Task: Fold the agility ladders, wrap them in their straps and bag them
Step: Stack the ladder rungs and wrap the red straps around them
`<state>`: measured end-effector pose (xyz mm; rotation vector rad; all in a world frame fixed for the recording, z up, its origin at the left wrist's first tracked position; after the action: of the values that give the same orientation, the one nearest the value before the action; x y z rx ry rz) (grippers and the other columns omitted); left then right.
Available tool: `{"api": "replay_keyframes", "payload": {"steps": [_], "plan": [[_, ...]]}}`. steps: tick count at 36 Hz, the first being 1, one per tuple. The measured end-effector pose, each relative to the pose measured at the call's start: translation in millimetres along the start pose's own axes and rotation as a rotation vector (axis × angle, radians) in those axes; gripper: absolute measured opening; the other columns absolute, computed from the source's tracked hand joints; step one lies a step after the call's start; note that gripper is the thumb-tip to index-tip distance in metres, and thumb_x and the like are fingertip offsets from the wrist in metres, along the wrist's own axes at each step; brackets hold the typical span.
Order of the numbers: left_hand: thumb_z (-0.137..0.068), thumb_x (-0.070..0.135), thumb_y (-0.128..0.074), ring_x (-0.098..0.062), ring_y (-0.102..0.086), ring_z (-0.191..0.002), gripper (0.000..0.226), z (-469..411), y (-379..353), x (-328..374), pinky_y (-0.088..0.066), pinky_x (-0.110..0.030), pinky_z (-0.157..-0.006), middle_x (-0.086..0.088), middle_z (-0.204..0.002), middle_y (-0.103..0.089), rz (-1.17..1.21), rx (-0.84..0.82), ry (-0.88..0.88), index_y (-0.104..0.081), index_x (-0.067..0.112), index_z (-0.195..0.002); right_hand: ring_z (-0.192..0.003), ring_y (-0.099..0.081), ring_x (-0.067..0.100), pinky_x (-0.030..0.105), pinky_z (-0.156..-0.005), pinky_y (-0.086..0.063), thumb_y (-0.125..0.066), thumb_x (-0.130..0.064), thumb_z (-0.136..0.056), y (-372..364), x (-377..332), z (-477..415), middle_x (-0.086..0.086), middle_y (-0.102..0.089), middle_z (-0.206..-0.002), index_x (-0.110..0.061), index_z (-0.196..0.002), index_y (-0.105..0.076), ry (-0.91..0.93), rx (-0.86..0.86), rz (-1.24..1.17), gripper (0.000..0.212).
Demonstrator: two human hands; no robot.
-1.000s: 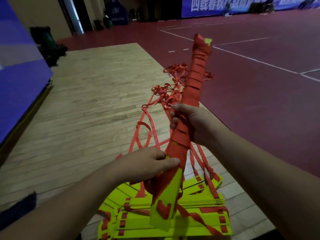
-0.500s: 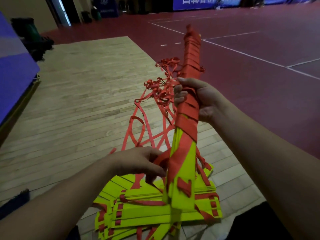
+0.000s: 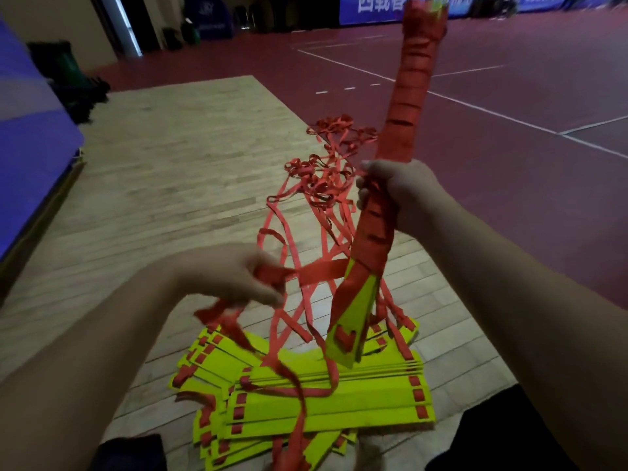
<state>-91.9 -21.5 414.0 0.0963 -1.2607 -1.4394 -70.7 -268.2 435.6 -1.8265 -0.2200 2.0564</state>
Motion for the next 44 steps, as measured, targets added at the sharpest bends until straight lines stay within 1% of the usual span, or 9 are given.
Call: {"api": "replay_keyframes", "payload": {"steps": [9,18,21,25,30,34,37,41,44], "plan": [[-0.101,0.016,-0.055,-0.019,-0.058,-0.052,0.016,-5.9,-11.7,20.3,-0.045,-0.026,-0.050,-0.004,-0.061,-0.061,0.437,0.162,-0.139,-0.063,0.003,-0.099,-0.057,-0.061,0.019,0.031,-0.057,-0.056,-0.056,0.013,-0.092,-14.0,23.5,-8.3,0.015,-0.059,-0.073,0.000,-0.095,-0.051,0.001,0.137,0.055,0.014],[-0.062,0.090,-0.052,-0.008,-0.052,-0.070,0.064,-18.2,-41.1,35.3,-0.038,-0.030,-0.060,0.011,-0.076,-0.055,-0.282,0.319,0.060,-0.052,0.033,-0.092,-0.054,-0.044,0.014,0.028,-0.051,-0.043,-0.062,-0.006,-0.097,-24.0,49.0,-21.7,0.006,-0.050,-0.070,-0.006,-0.089,-0.054,-0.180,0.265,-0.073,0.011],[-0.076,0.078,-0.059,-0.017,-0.054,-0.079,0.050,-25.8,-47.1,34.5,-0.040,-0.032,-0.063,0.010,-0.081,-0.051,-0.449,0.534,0.104,-0.044,0.036,-0.099,-0.066,-0.040,0.013,0.026,-0.074,-0.044,-0.064,-0.024,-0.093,-28.4,50.2,-23.9,0.001,-0.043,-0.078,-0.015,-0.105,-0.061,-0.278,0.189,-0.214,0.016],[-0.086,0.051,-0.064,-0.017,-0.061,-0.075,0.023,-27.4,-31.9,23.2,-0.047,-0.031,-0.063,0.005,-0.079,-0.061,-0.243,0.569,0.030,-0.056,0.030,-0.093,-0.098,-0.038,0.018,0.033,-0.107,-0.033,-0.053,-0.008,-0.083,-23.9,43.6,-19.6,0.006,-0.043,-0.109,-0.017,-0.139,-0.047,-0.282,0.014,-0.411,0.058],[-0.078,0.051,-0.067,-0.024,-0.072,-0.086,0.043,-22.1,-19.9,7.4,-0.057,-0.043,-0.087,-0.005,-0.098,-0.075,0.440,0.359,-0.118,-0.070,0.018,-0.106,-0.084,-0.065,0.021,0.035,-0.086,-0.058,-0.053,0.009,-0.085,-22.3,37.4,-11.1,0.013,-0.060,-0.103,0.004,-0.131,-0.048,-0.226,-0.268,-0.268,0.047],[-0.085,0.034,-0.066,-0.024,-0.066,-0.087,0.024,-17.1,-28.4,15.7,-0.055,-0.031,-0.080,-0.011,-0.099,-0.072,0.832,0.172,-0.253,-0.076,0.019,-0.100,-0.065,-0.068,0.015,0.029,-0.063,-0.059,-0.056,-0.006,-0.092,-29.9,34.9,-6.6,0.008,-0.062,-0.089,-0.005,-0.109,-0.055,-0.203,-0.376,-0.217,0.017],[-0.084,0.031,-0.063,-0.020,-0.069,-0.085,0.020,-16.3,-34.4,23.9,-0.057,-0.030,-0.078,-0.007,-0.097,-0.074,0.912,0.122,-0.254,-0.079,0.023,-0.094,-0.061,-0.061,0.017,0.030,-0.057,-0.057,-0.051,-0.004,-0.095,-35.4,35.7,0.1,0.009,-0.056,-0.081,-0.008,-0.092,-0.051,-0.200,-0.350,-0.244,0.005],[-0.086,0.042,-0.068,-0.028,-0.066,-0.073,0.037,-14.4,-28.1,21.3,-0.055,-0.033,-0.067,-0.018,-0.087,-0.071,0.687,0.134,-0.159,-0.071,0.007,-0.096,-0.079,-0.063,0.028,0.037,-0.087,-0.054,-0.042,0.002,-0.097,-36.1,40.5,2.0,0.023,-0.064,-0.084,0.005,-0.088,-0.051,-0.273,-0.338,-0.316,0.013],[-0.095,0.039,-0.064,-0.018,-0.046,-0.043,0.037,-13.3,-21.7,13.0,-0.037,-0.024,-0.045,-0.006,-0.054,-0.052,0.381,0.179,-0.074,-0.061,0.003,-0.086,-0.060,-0.062,0.017,0.025,-0.062,-0.056,-0.041,0.009,-0.094,-34.6,41.4,1.6,0.017,-0.065,-0.077,0.006,-0.093,-0.052,-0.222,-0.317,-0.167,0.011]]}}
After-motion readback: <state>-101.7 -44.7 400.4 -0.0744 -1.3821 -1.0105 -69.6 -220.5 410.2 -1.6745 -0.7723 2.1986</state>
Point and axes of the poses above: each hand's wrist, its own z-axis away from the middle knuckle, its own y-axis out of the back of the hand, x = y × z, the point moved 2 cm from there along -z, towards the middle knuckle
